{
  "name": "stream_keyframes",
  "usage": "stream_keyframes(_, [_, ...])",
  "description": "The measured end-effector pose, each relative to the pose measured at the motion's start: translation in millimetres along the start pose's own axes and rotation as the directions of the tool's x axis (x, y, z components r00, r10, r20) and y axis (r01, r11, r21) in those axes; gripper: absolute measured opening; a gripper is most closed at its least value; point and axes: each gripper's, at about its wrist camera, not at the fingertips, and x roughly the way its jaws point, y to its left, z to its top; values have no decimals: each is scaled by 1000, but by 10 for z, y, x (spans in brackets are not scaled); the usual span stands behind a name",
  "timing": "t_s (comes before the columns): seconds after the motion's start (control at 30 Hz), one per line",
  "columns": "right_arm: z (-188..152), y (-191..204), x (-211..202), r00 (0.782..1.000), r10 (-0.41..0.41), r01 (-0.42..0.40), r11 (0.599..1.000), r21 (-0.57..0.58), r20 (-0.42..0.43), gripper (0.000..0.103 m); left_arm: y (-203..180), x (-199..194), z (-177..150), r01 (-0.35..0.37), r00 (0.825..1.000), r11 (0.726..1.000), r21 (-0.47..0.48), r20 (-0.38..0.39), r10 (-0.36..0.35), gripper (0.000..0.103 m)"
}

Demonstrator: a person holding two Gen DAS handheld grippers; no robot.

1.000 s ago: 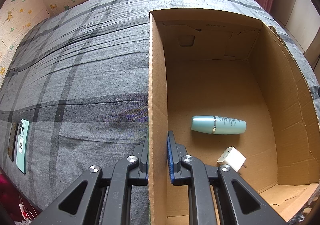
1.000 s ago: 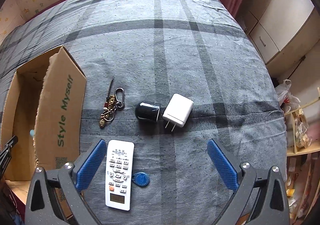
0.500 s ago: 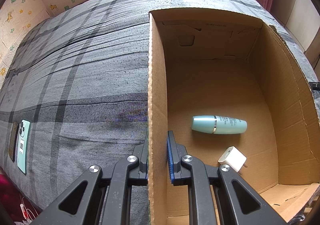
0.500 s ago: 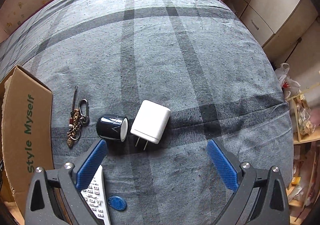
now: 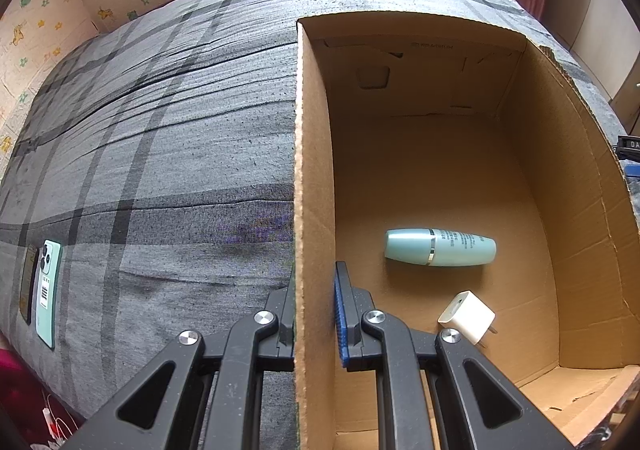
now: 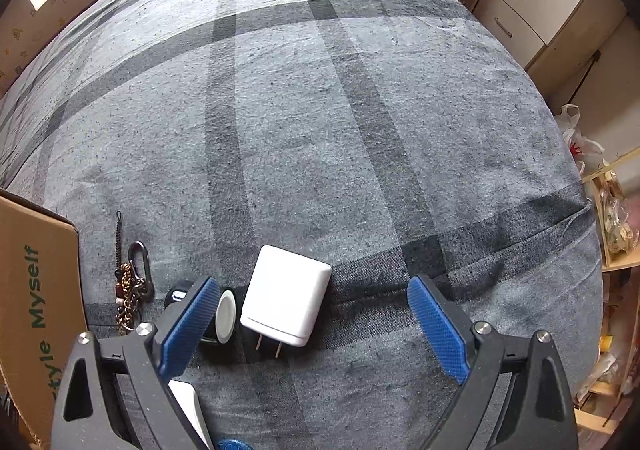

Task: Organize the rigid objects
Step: 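Close the right gripper on the large white charger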

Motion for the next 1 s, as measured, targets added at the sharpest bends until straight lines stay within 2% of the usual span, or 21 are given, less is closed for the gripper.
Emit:
stream_keyframes(0.13, [49, -9, 118, 1000, -2, 2, 1000, 23, -20, 92, 6, -2, 4, 4, 1000, 1000, -3, -1, -4, 15])
stream_keyframes(0.33, [77, 9, 289, 998, -5, 8, 999, 46, -64, 77, 10, 4, -1, 3, 1000, 1000, -9, 1, -3, 15])
stream_keyframes(0.43, [60, 23, 355, 996, 24, -20, 998, 52, -81, 64, 7, 4, 8, 4, 1000, 1000, -9, -1, -4, 15])
stream_keyframes(0.47, [47, 21, 362, 996, 40, -35, 998, 58, -80, 53, 7, 6, 8, 4, 1000, 1000, -9, -2, -4, 15])
stream_keyframes(0.5, [48, 30, 366, 996, 39, -35, 998, 56, -79, 49, 11, 6, 7, 7, 1000, 1000, -12, -2, -7, 15])
stream_keyframes(0.63, [22, 81, 319, 998, 18, -16, 999, 32, -57, 48, 24, 7, 6, 12, 1000, 1000, -20, -2, -12, 15])
stream_keyframes(1.0, [-106, 149, -61, 1000, 24, -24, 1000, -12, -6, 46, 12, 1, 2, 10, 1000, 1000, -17, 2, -10, 15])
